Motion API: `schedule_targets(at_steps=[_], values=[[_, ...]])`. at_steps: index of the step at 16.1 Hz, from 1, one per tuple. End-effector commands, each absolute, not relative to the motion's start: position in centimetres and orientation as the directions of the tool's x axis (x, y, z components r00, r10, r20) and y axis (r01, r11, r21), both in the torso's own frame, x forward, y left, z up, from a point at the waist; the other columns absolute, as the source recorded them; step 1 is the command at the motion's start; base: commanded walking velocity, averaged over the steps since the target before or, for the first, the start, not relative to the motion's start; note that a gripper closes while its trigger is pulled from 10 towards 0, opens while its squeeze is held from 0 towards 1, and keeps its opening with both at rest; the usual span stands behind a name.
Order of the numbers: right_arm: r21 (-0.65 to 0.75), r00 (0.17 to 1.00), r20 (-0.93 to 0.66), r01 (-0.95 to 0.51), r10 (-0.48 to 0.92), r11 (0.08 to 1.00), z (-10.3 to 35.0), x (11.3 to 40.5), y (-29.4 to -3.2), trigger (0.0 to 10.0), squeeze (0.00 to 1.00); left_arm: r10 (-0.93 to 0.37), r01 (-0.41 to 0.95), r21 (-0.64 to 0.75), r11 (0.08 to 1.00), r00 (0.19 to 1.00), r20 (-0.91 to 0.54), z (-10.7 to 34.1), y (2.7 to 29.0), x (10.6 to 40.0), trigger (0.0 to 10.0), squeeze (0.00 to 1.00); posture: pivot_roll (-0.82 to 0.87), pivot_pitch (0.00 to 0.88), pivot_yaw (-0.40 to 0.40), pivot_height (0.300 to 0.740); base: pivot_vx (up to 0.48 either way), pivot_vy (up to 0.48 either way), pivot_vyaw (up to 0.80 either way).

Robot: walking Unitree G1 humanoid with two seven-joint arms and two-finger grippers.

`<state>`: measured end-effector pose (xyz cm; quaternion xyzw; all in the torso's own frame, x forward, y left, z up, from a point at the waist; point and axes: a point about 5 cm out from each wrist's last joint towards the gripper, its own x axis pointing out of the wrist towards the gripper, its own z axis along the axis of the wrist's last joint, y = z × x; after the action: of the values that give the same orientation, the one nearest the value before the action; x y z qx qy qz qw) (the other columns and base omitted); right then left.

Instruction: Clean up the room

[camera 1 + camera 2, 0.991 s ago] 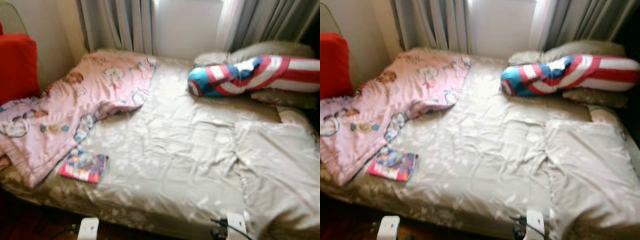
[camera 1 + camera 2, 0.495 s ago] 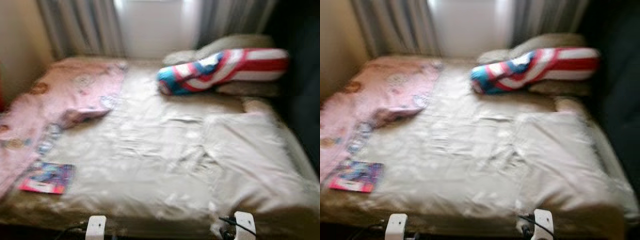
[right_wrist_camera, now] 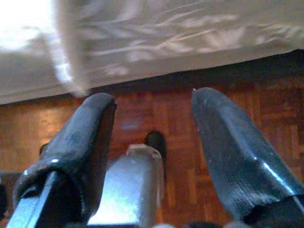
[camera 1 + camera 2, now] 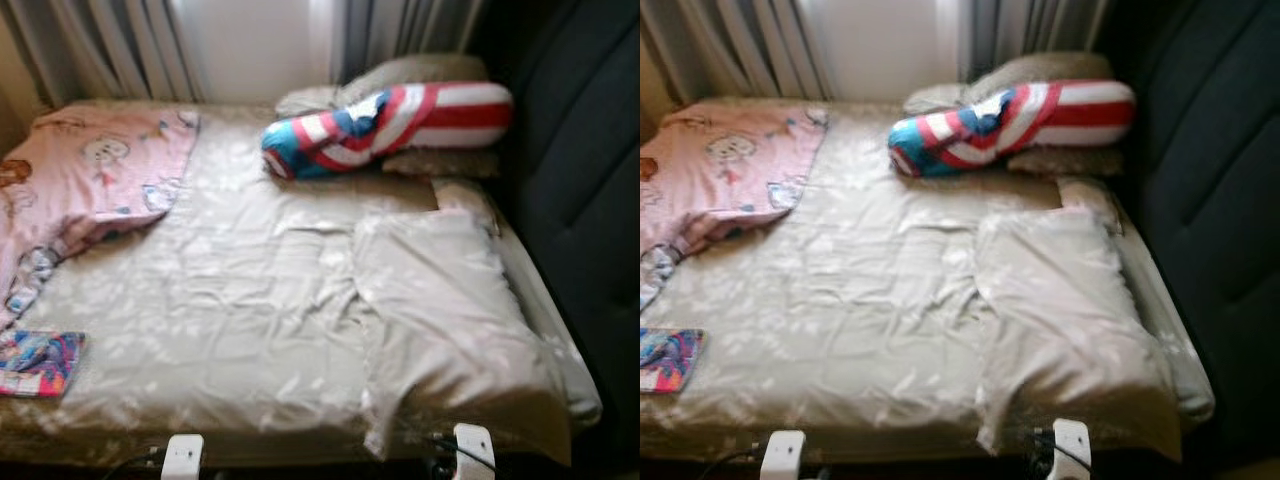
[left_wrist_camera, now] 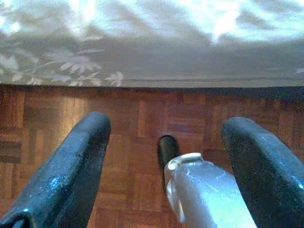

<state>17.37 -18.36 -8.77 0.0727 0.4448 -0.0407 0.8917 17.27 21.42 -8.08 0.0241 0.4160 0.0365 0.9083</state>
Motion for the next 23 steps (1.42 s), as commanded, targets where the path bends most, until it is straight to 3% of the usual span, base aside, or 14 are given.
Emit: schedule_targets(at_steps=[1,14,23], values=[[0.078,0.598,-0.801,0.154,-0.030,0.985,-8.8,17.1,-19.1,10.0,0.00,0.074,-0.040,0.063,0.997,0.641,-0.764,-8.4,21.0,16.8,10.0,0.00,0.04,0.033,-0.023,0.740,0.000,-0.458,0.00],[0.083,0.602,-0.798,0.155,-0.027,0.984,-9.0,16.6,-19.1,10.0,0.00,0.063,-0.023,0.064,0.998,0.652,-0.755,-8.2,20.4,17.4,10.0,0.00,0.04,0.036,-0.021,0.740,0.000,-0.457,0.00],[0.079,0.607,-0.794,0.160,-0.035,0.984,-8.8,16.6,-19.9,10.0,0.00,0.040,-0.019,0.037,0.999,0.662,-0.748,-8.1,19.9,17.9,10.0,0.00,0.04,0.035,-0.018,0.740,0.000,0.000,0.00]])
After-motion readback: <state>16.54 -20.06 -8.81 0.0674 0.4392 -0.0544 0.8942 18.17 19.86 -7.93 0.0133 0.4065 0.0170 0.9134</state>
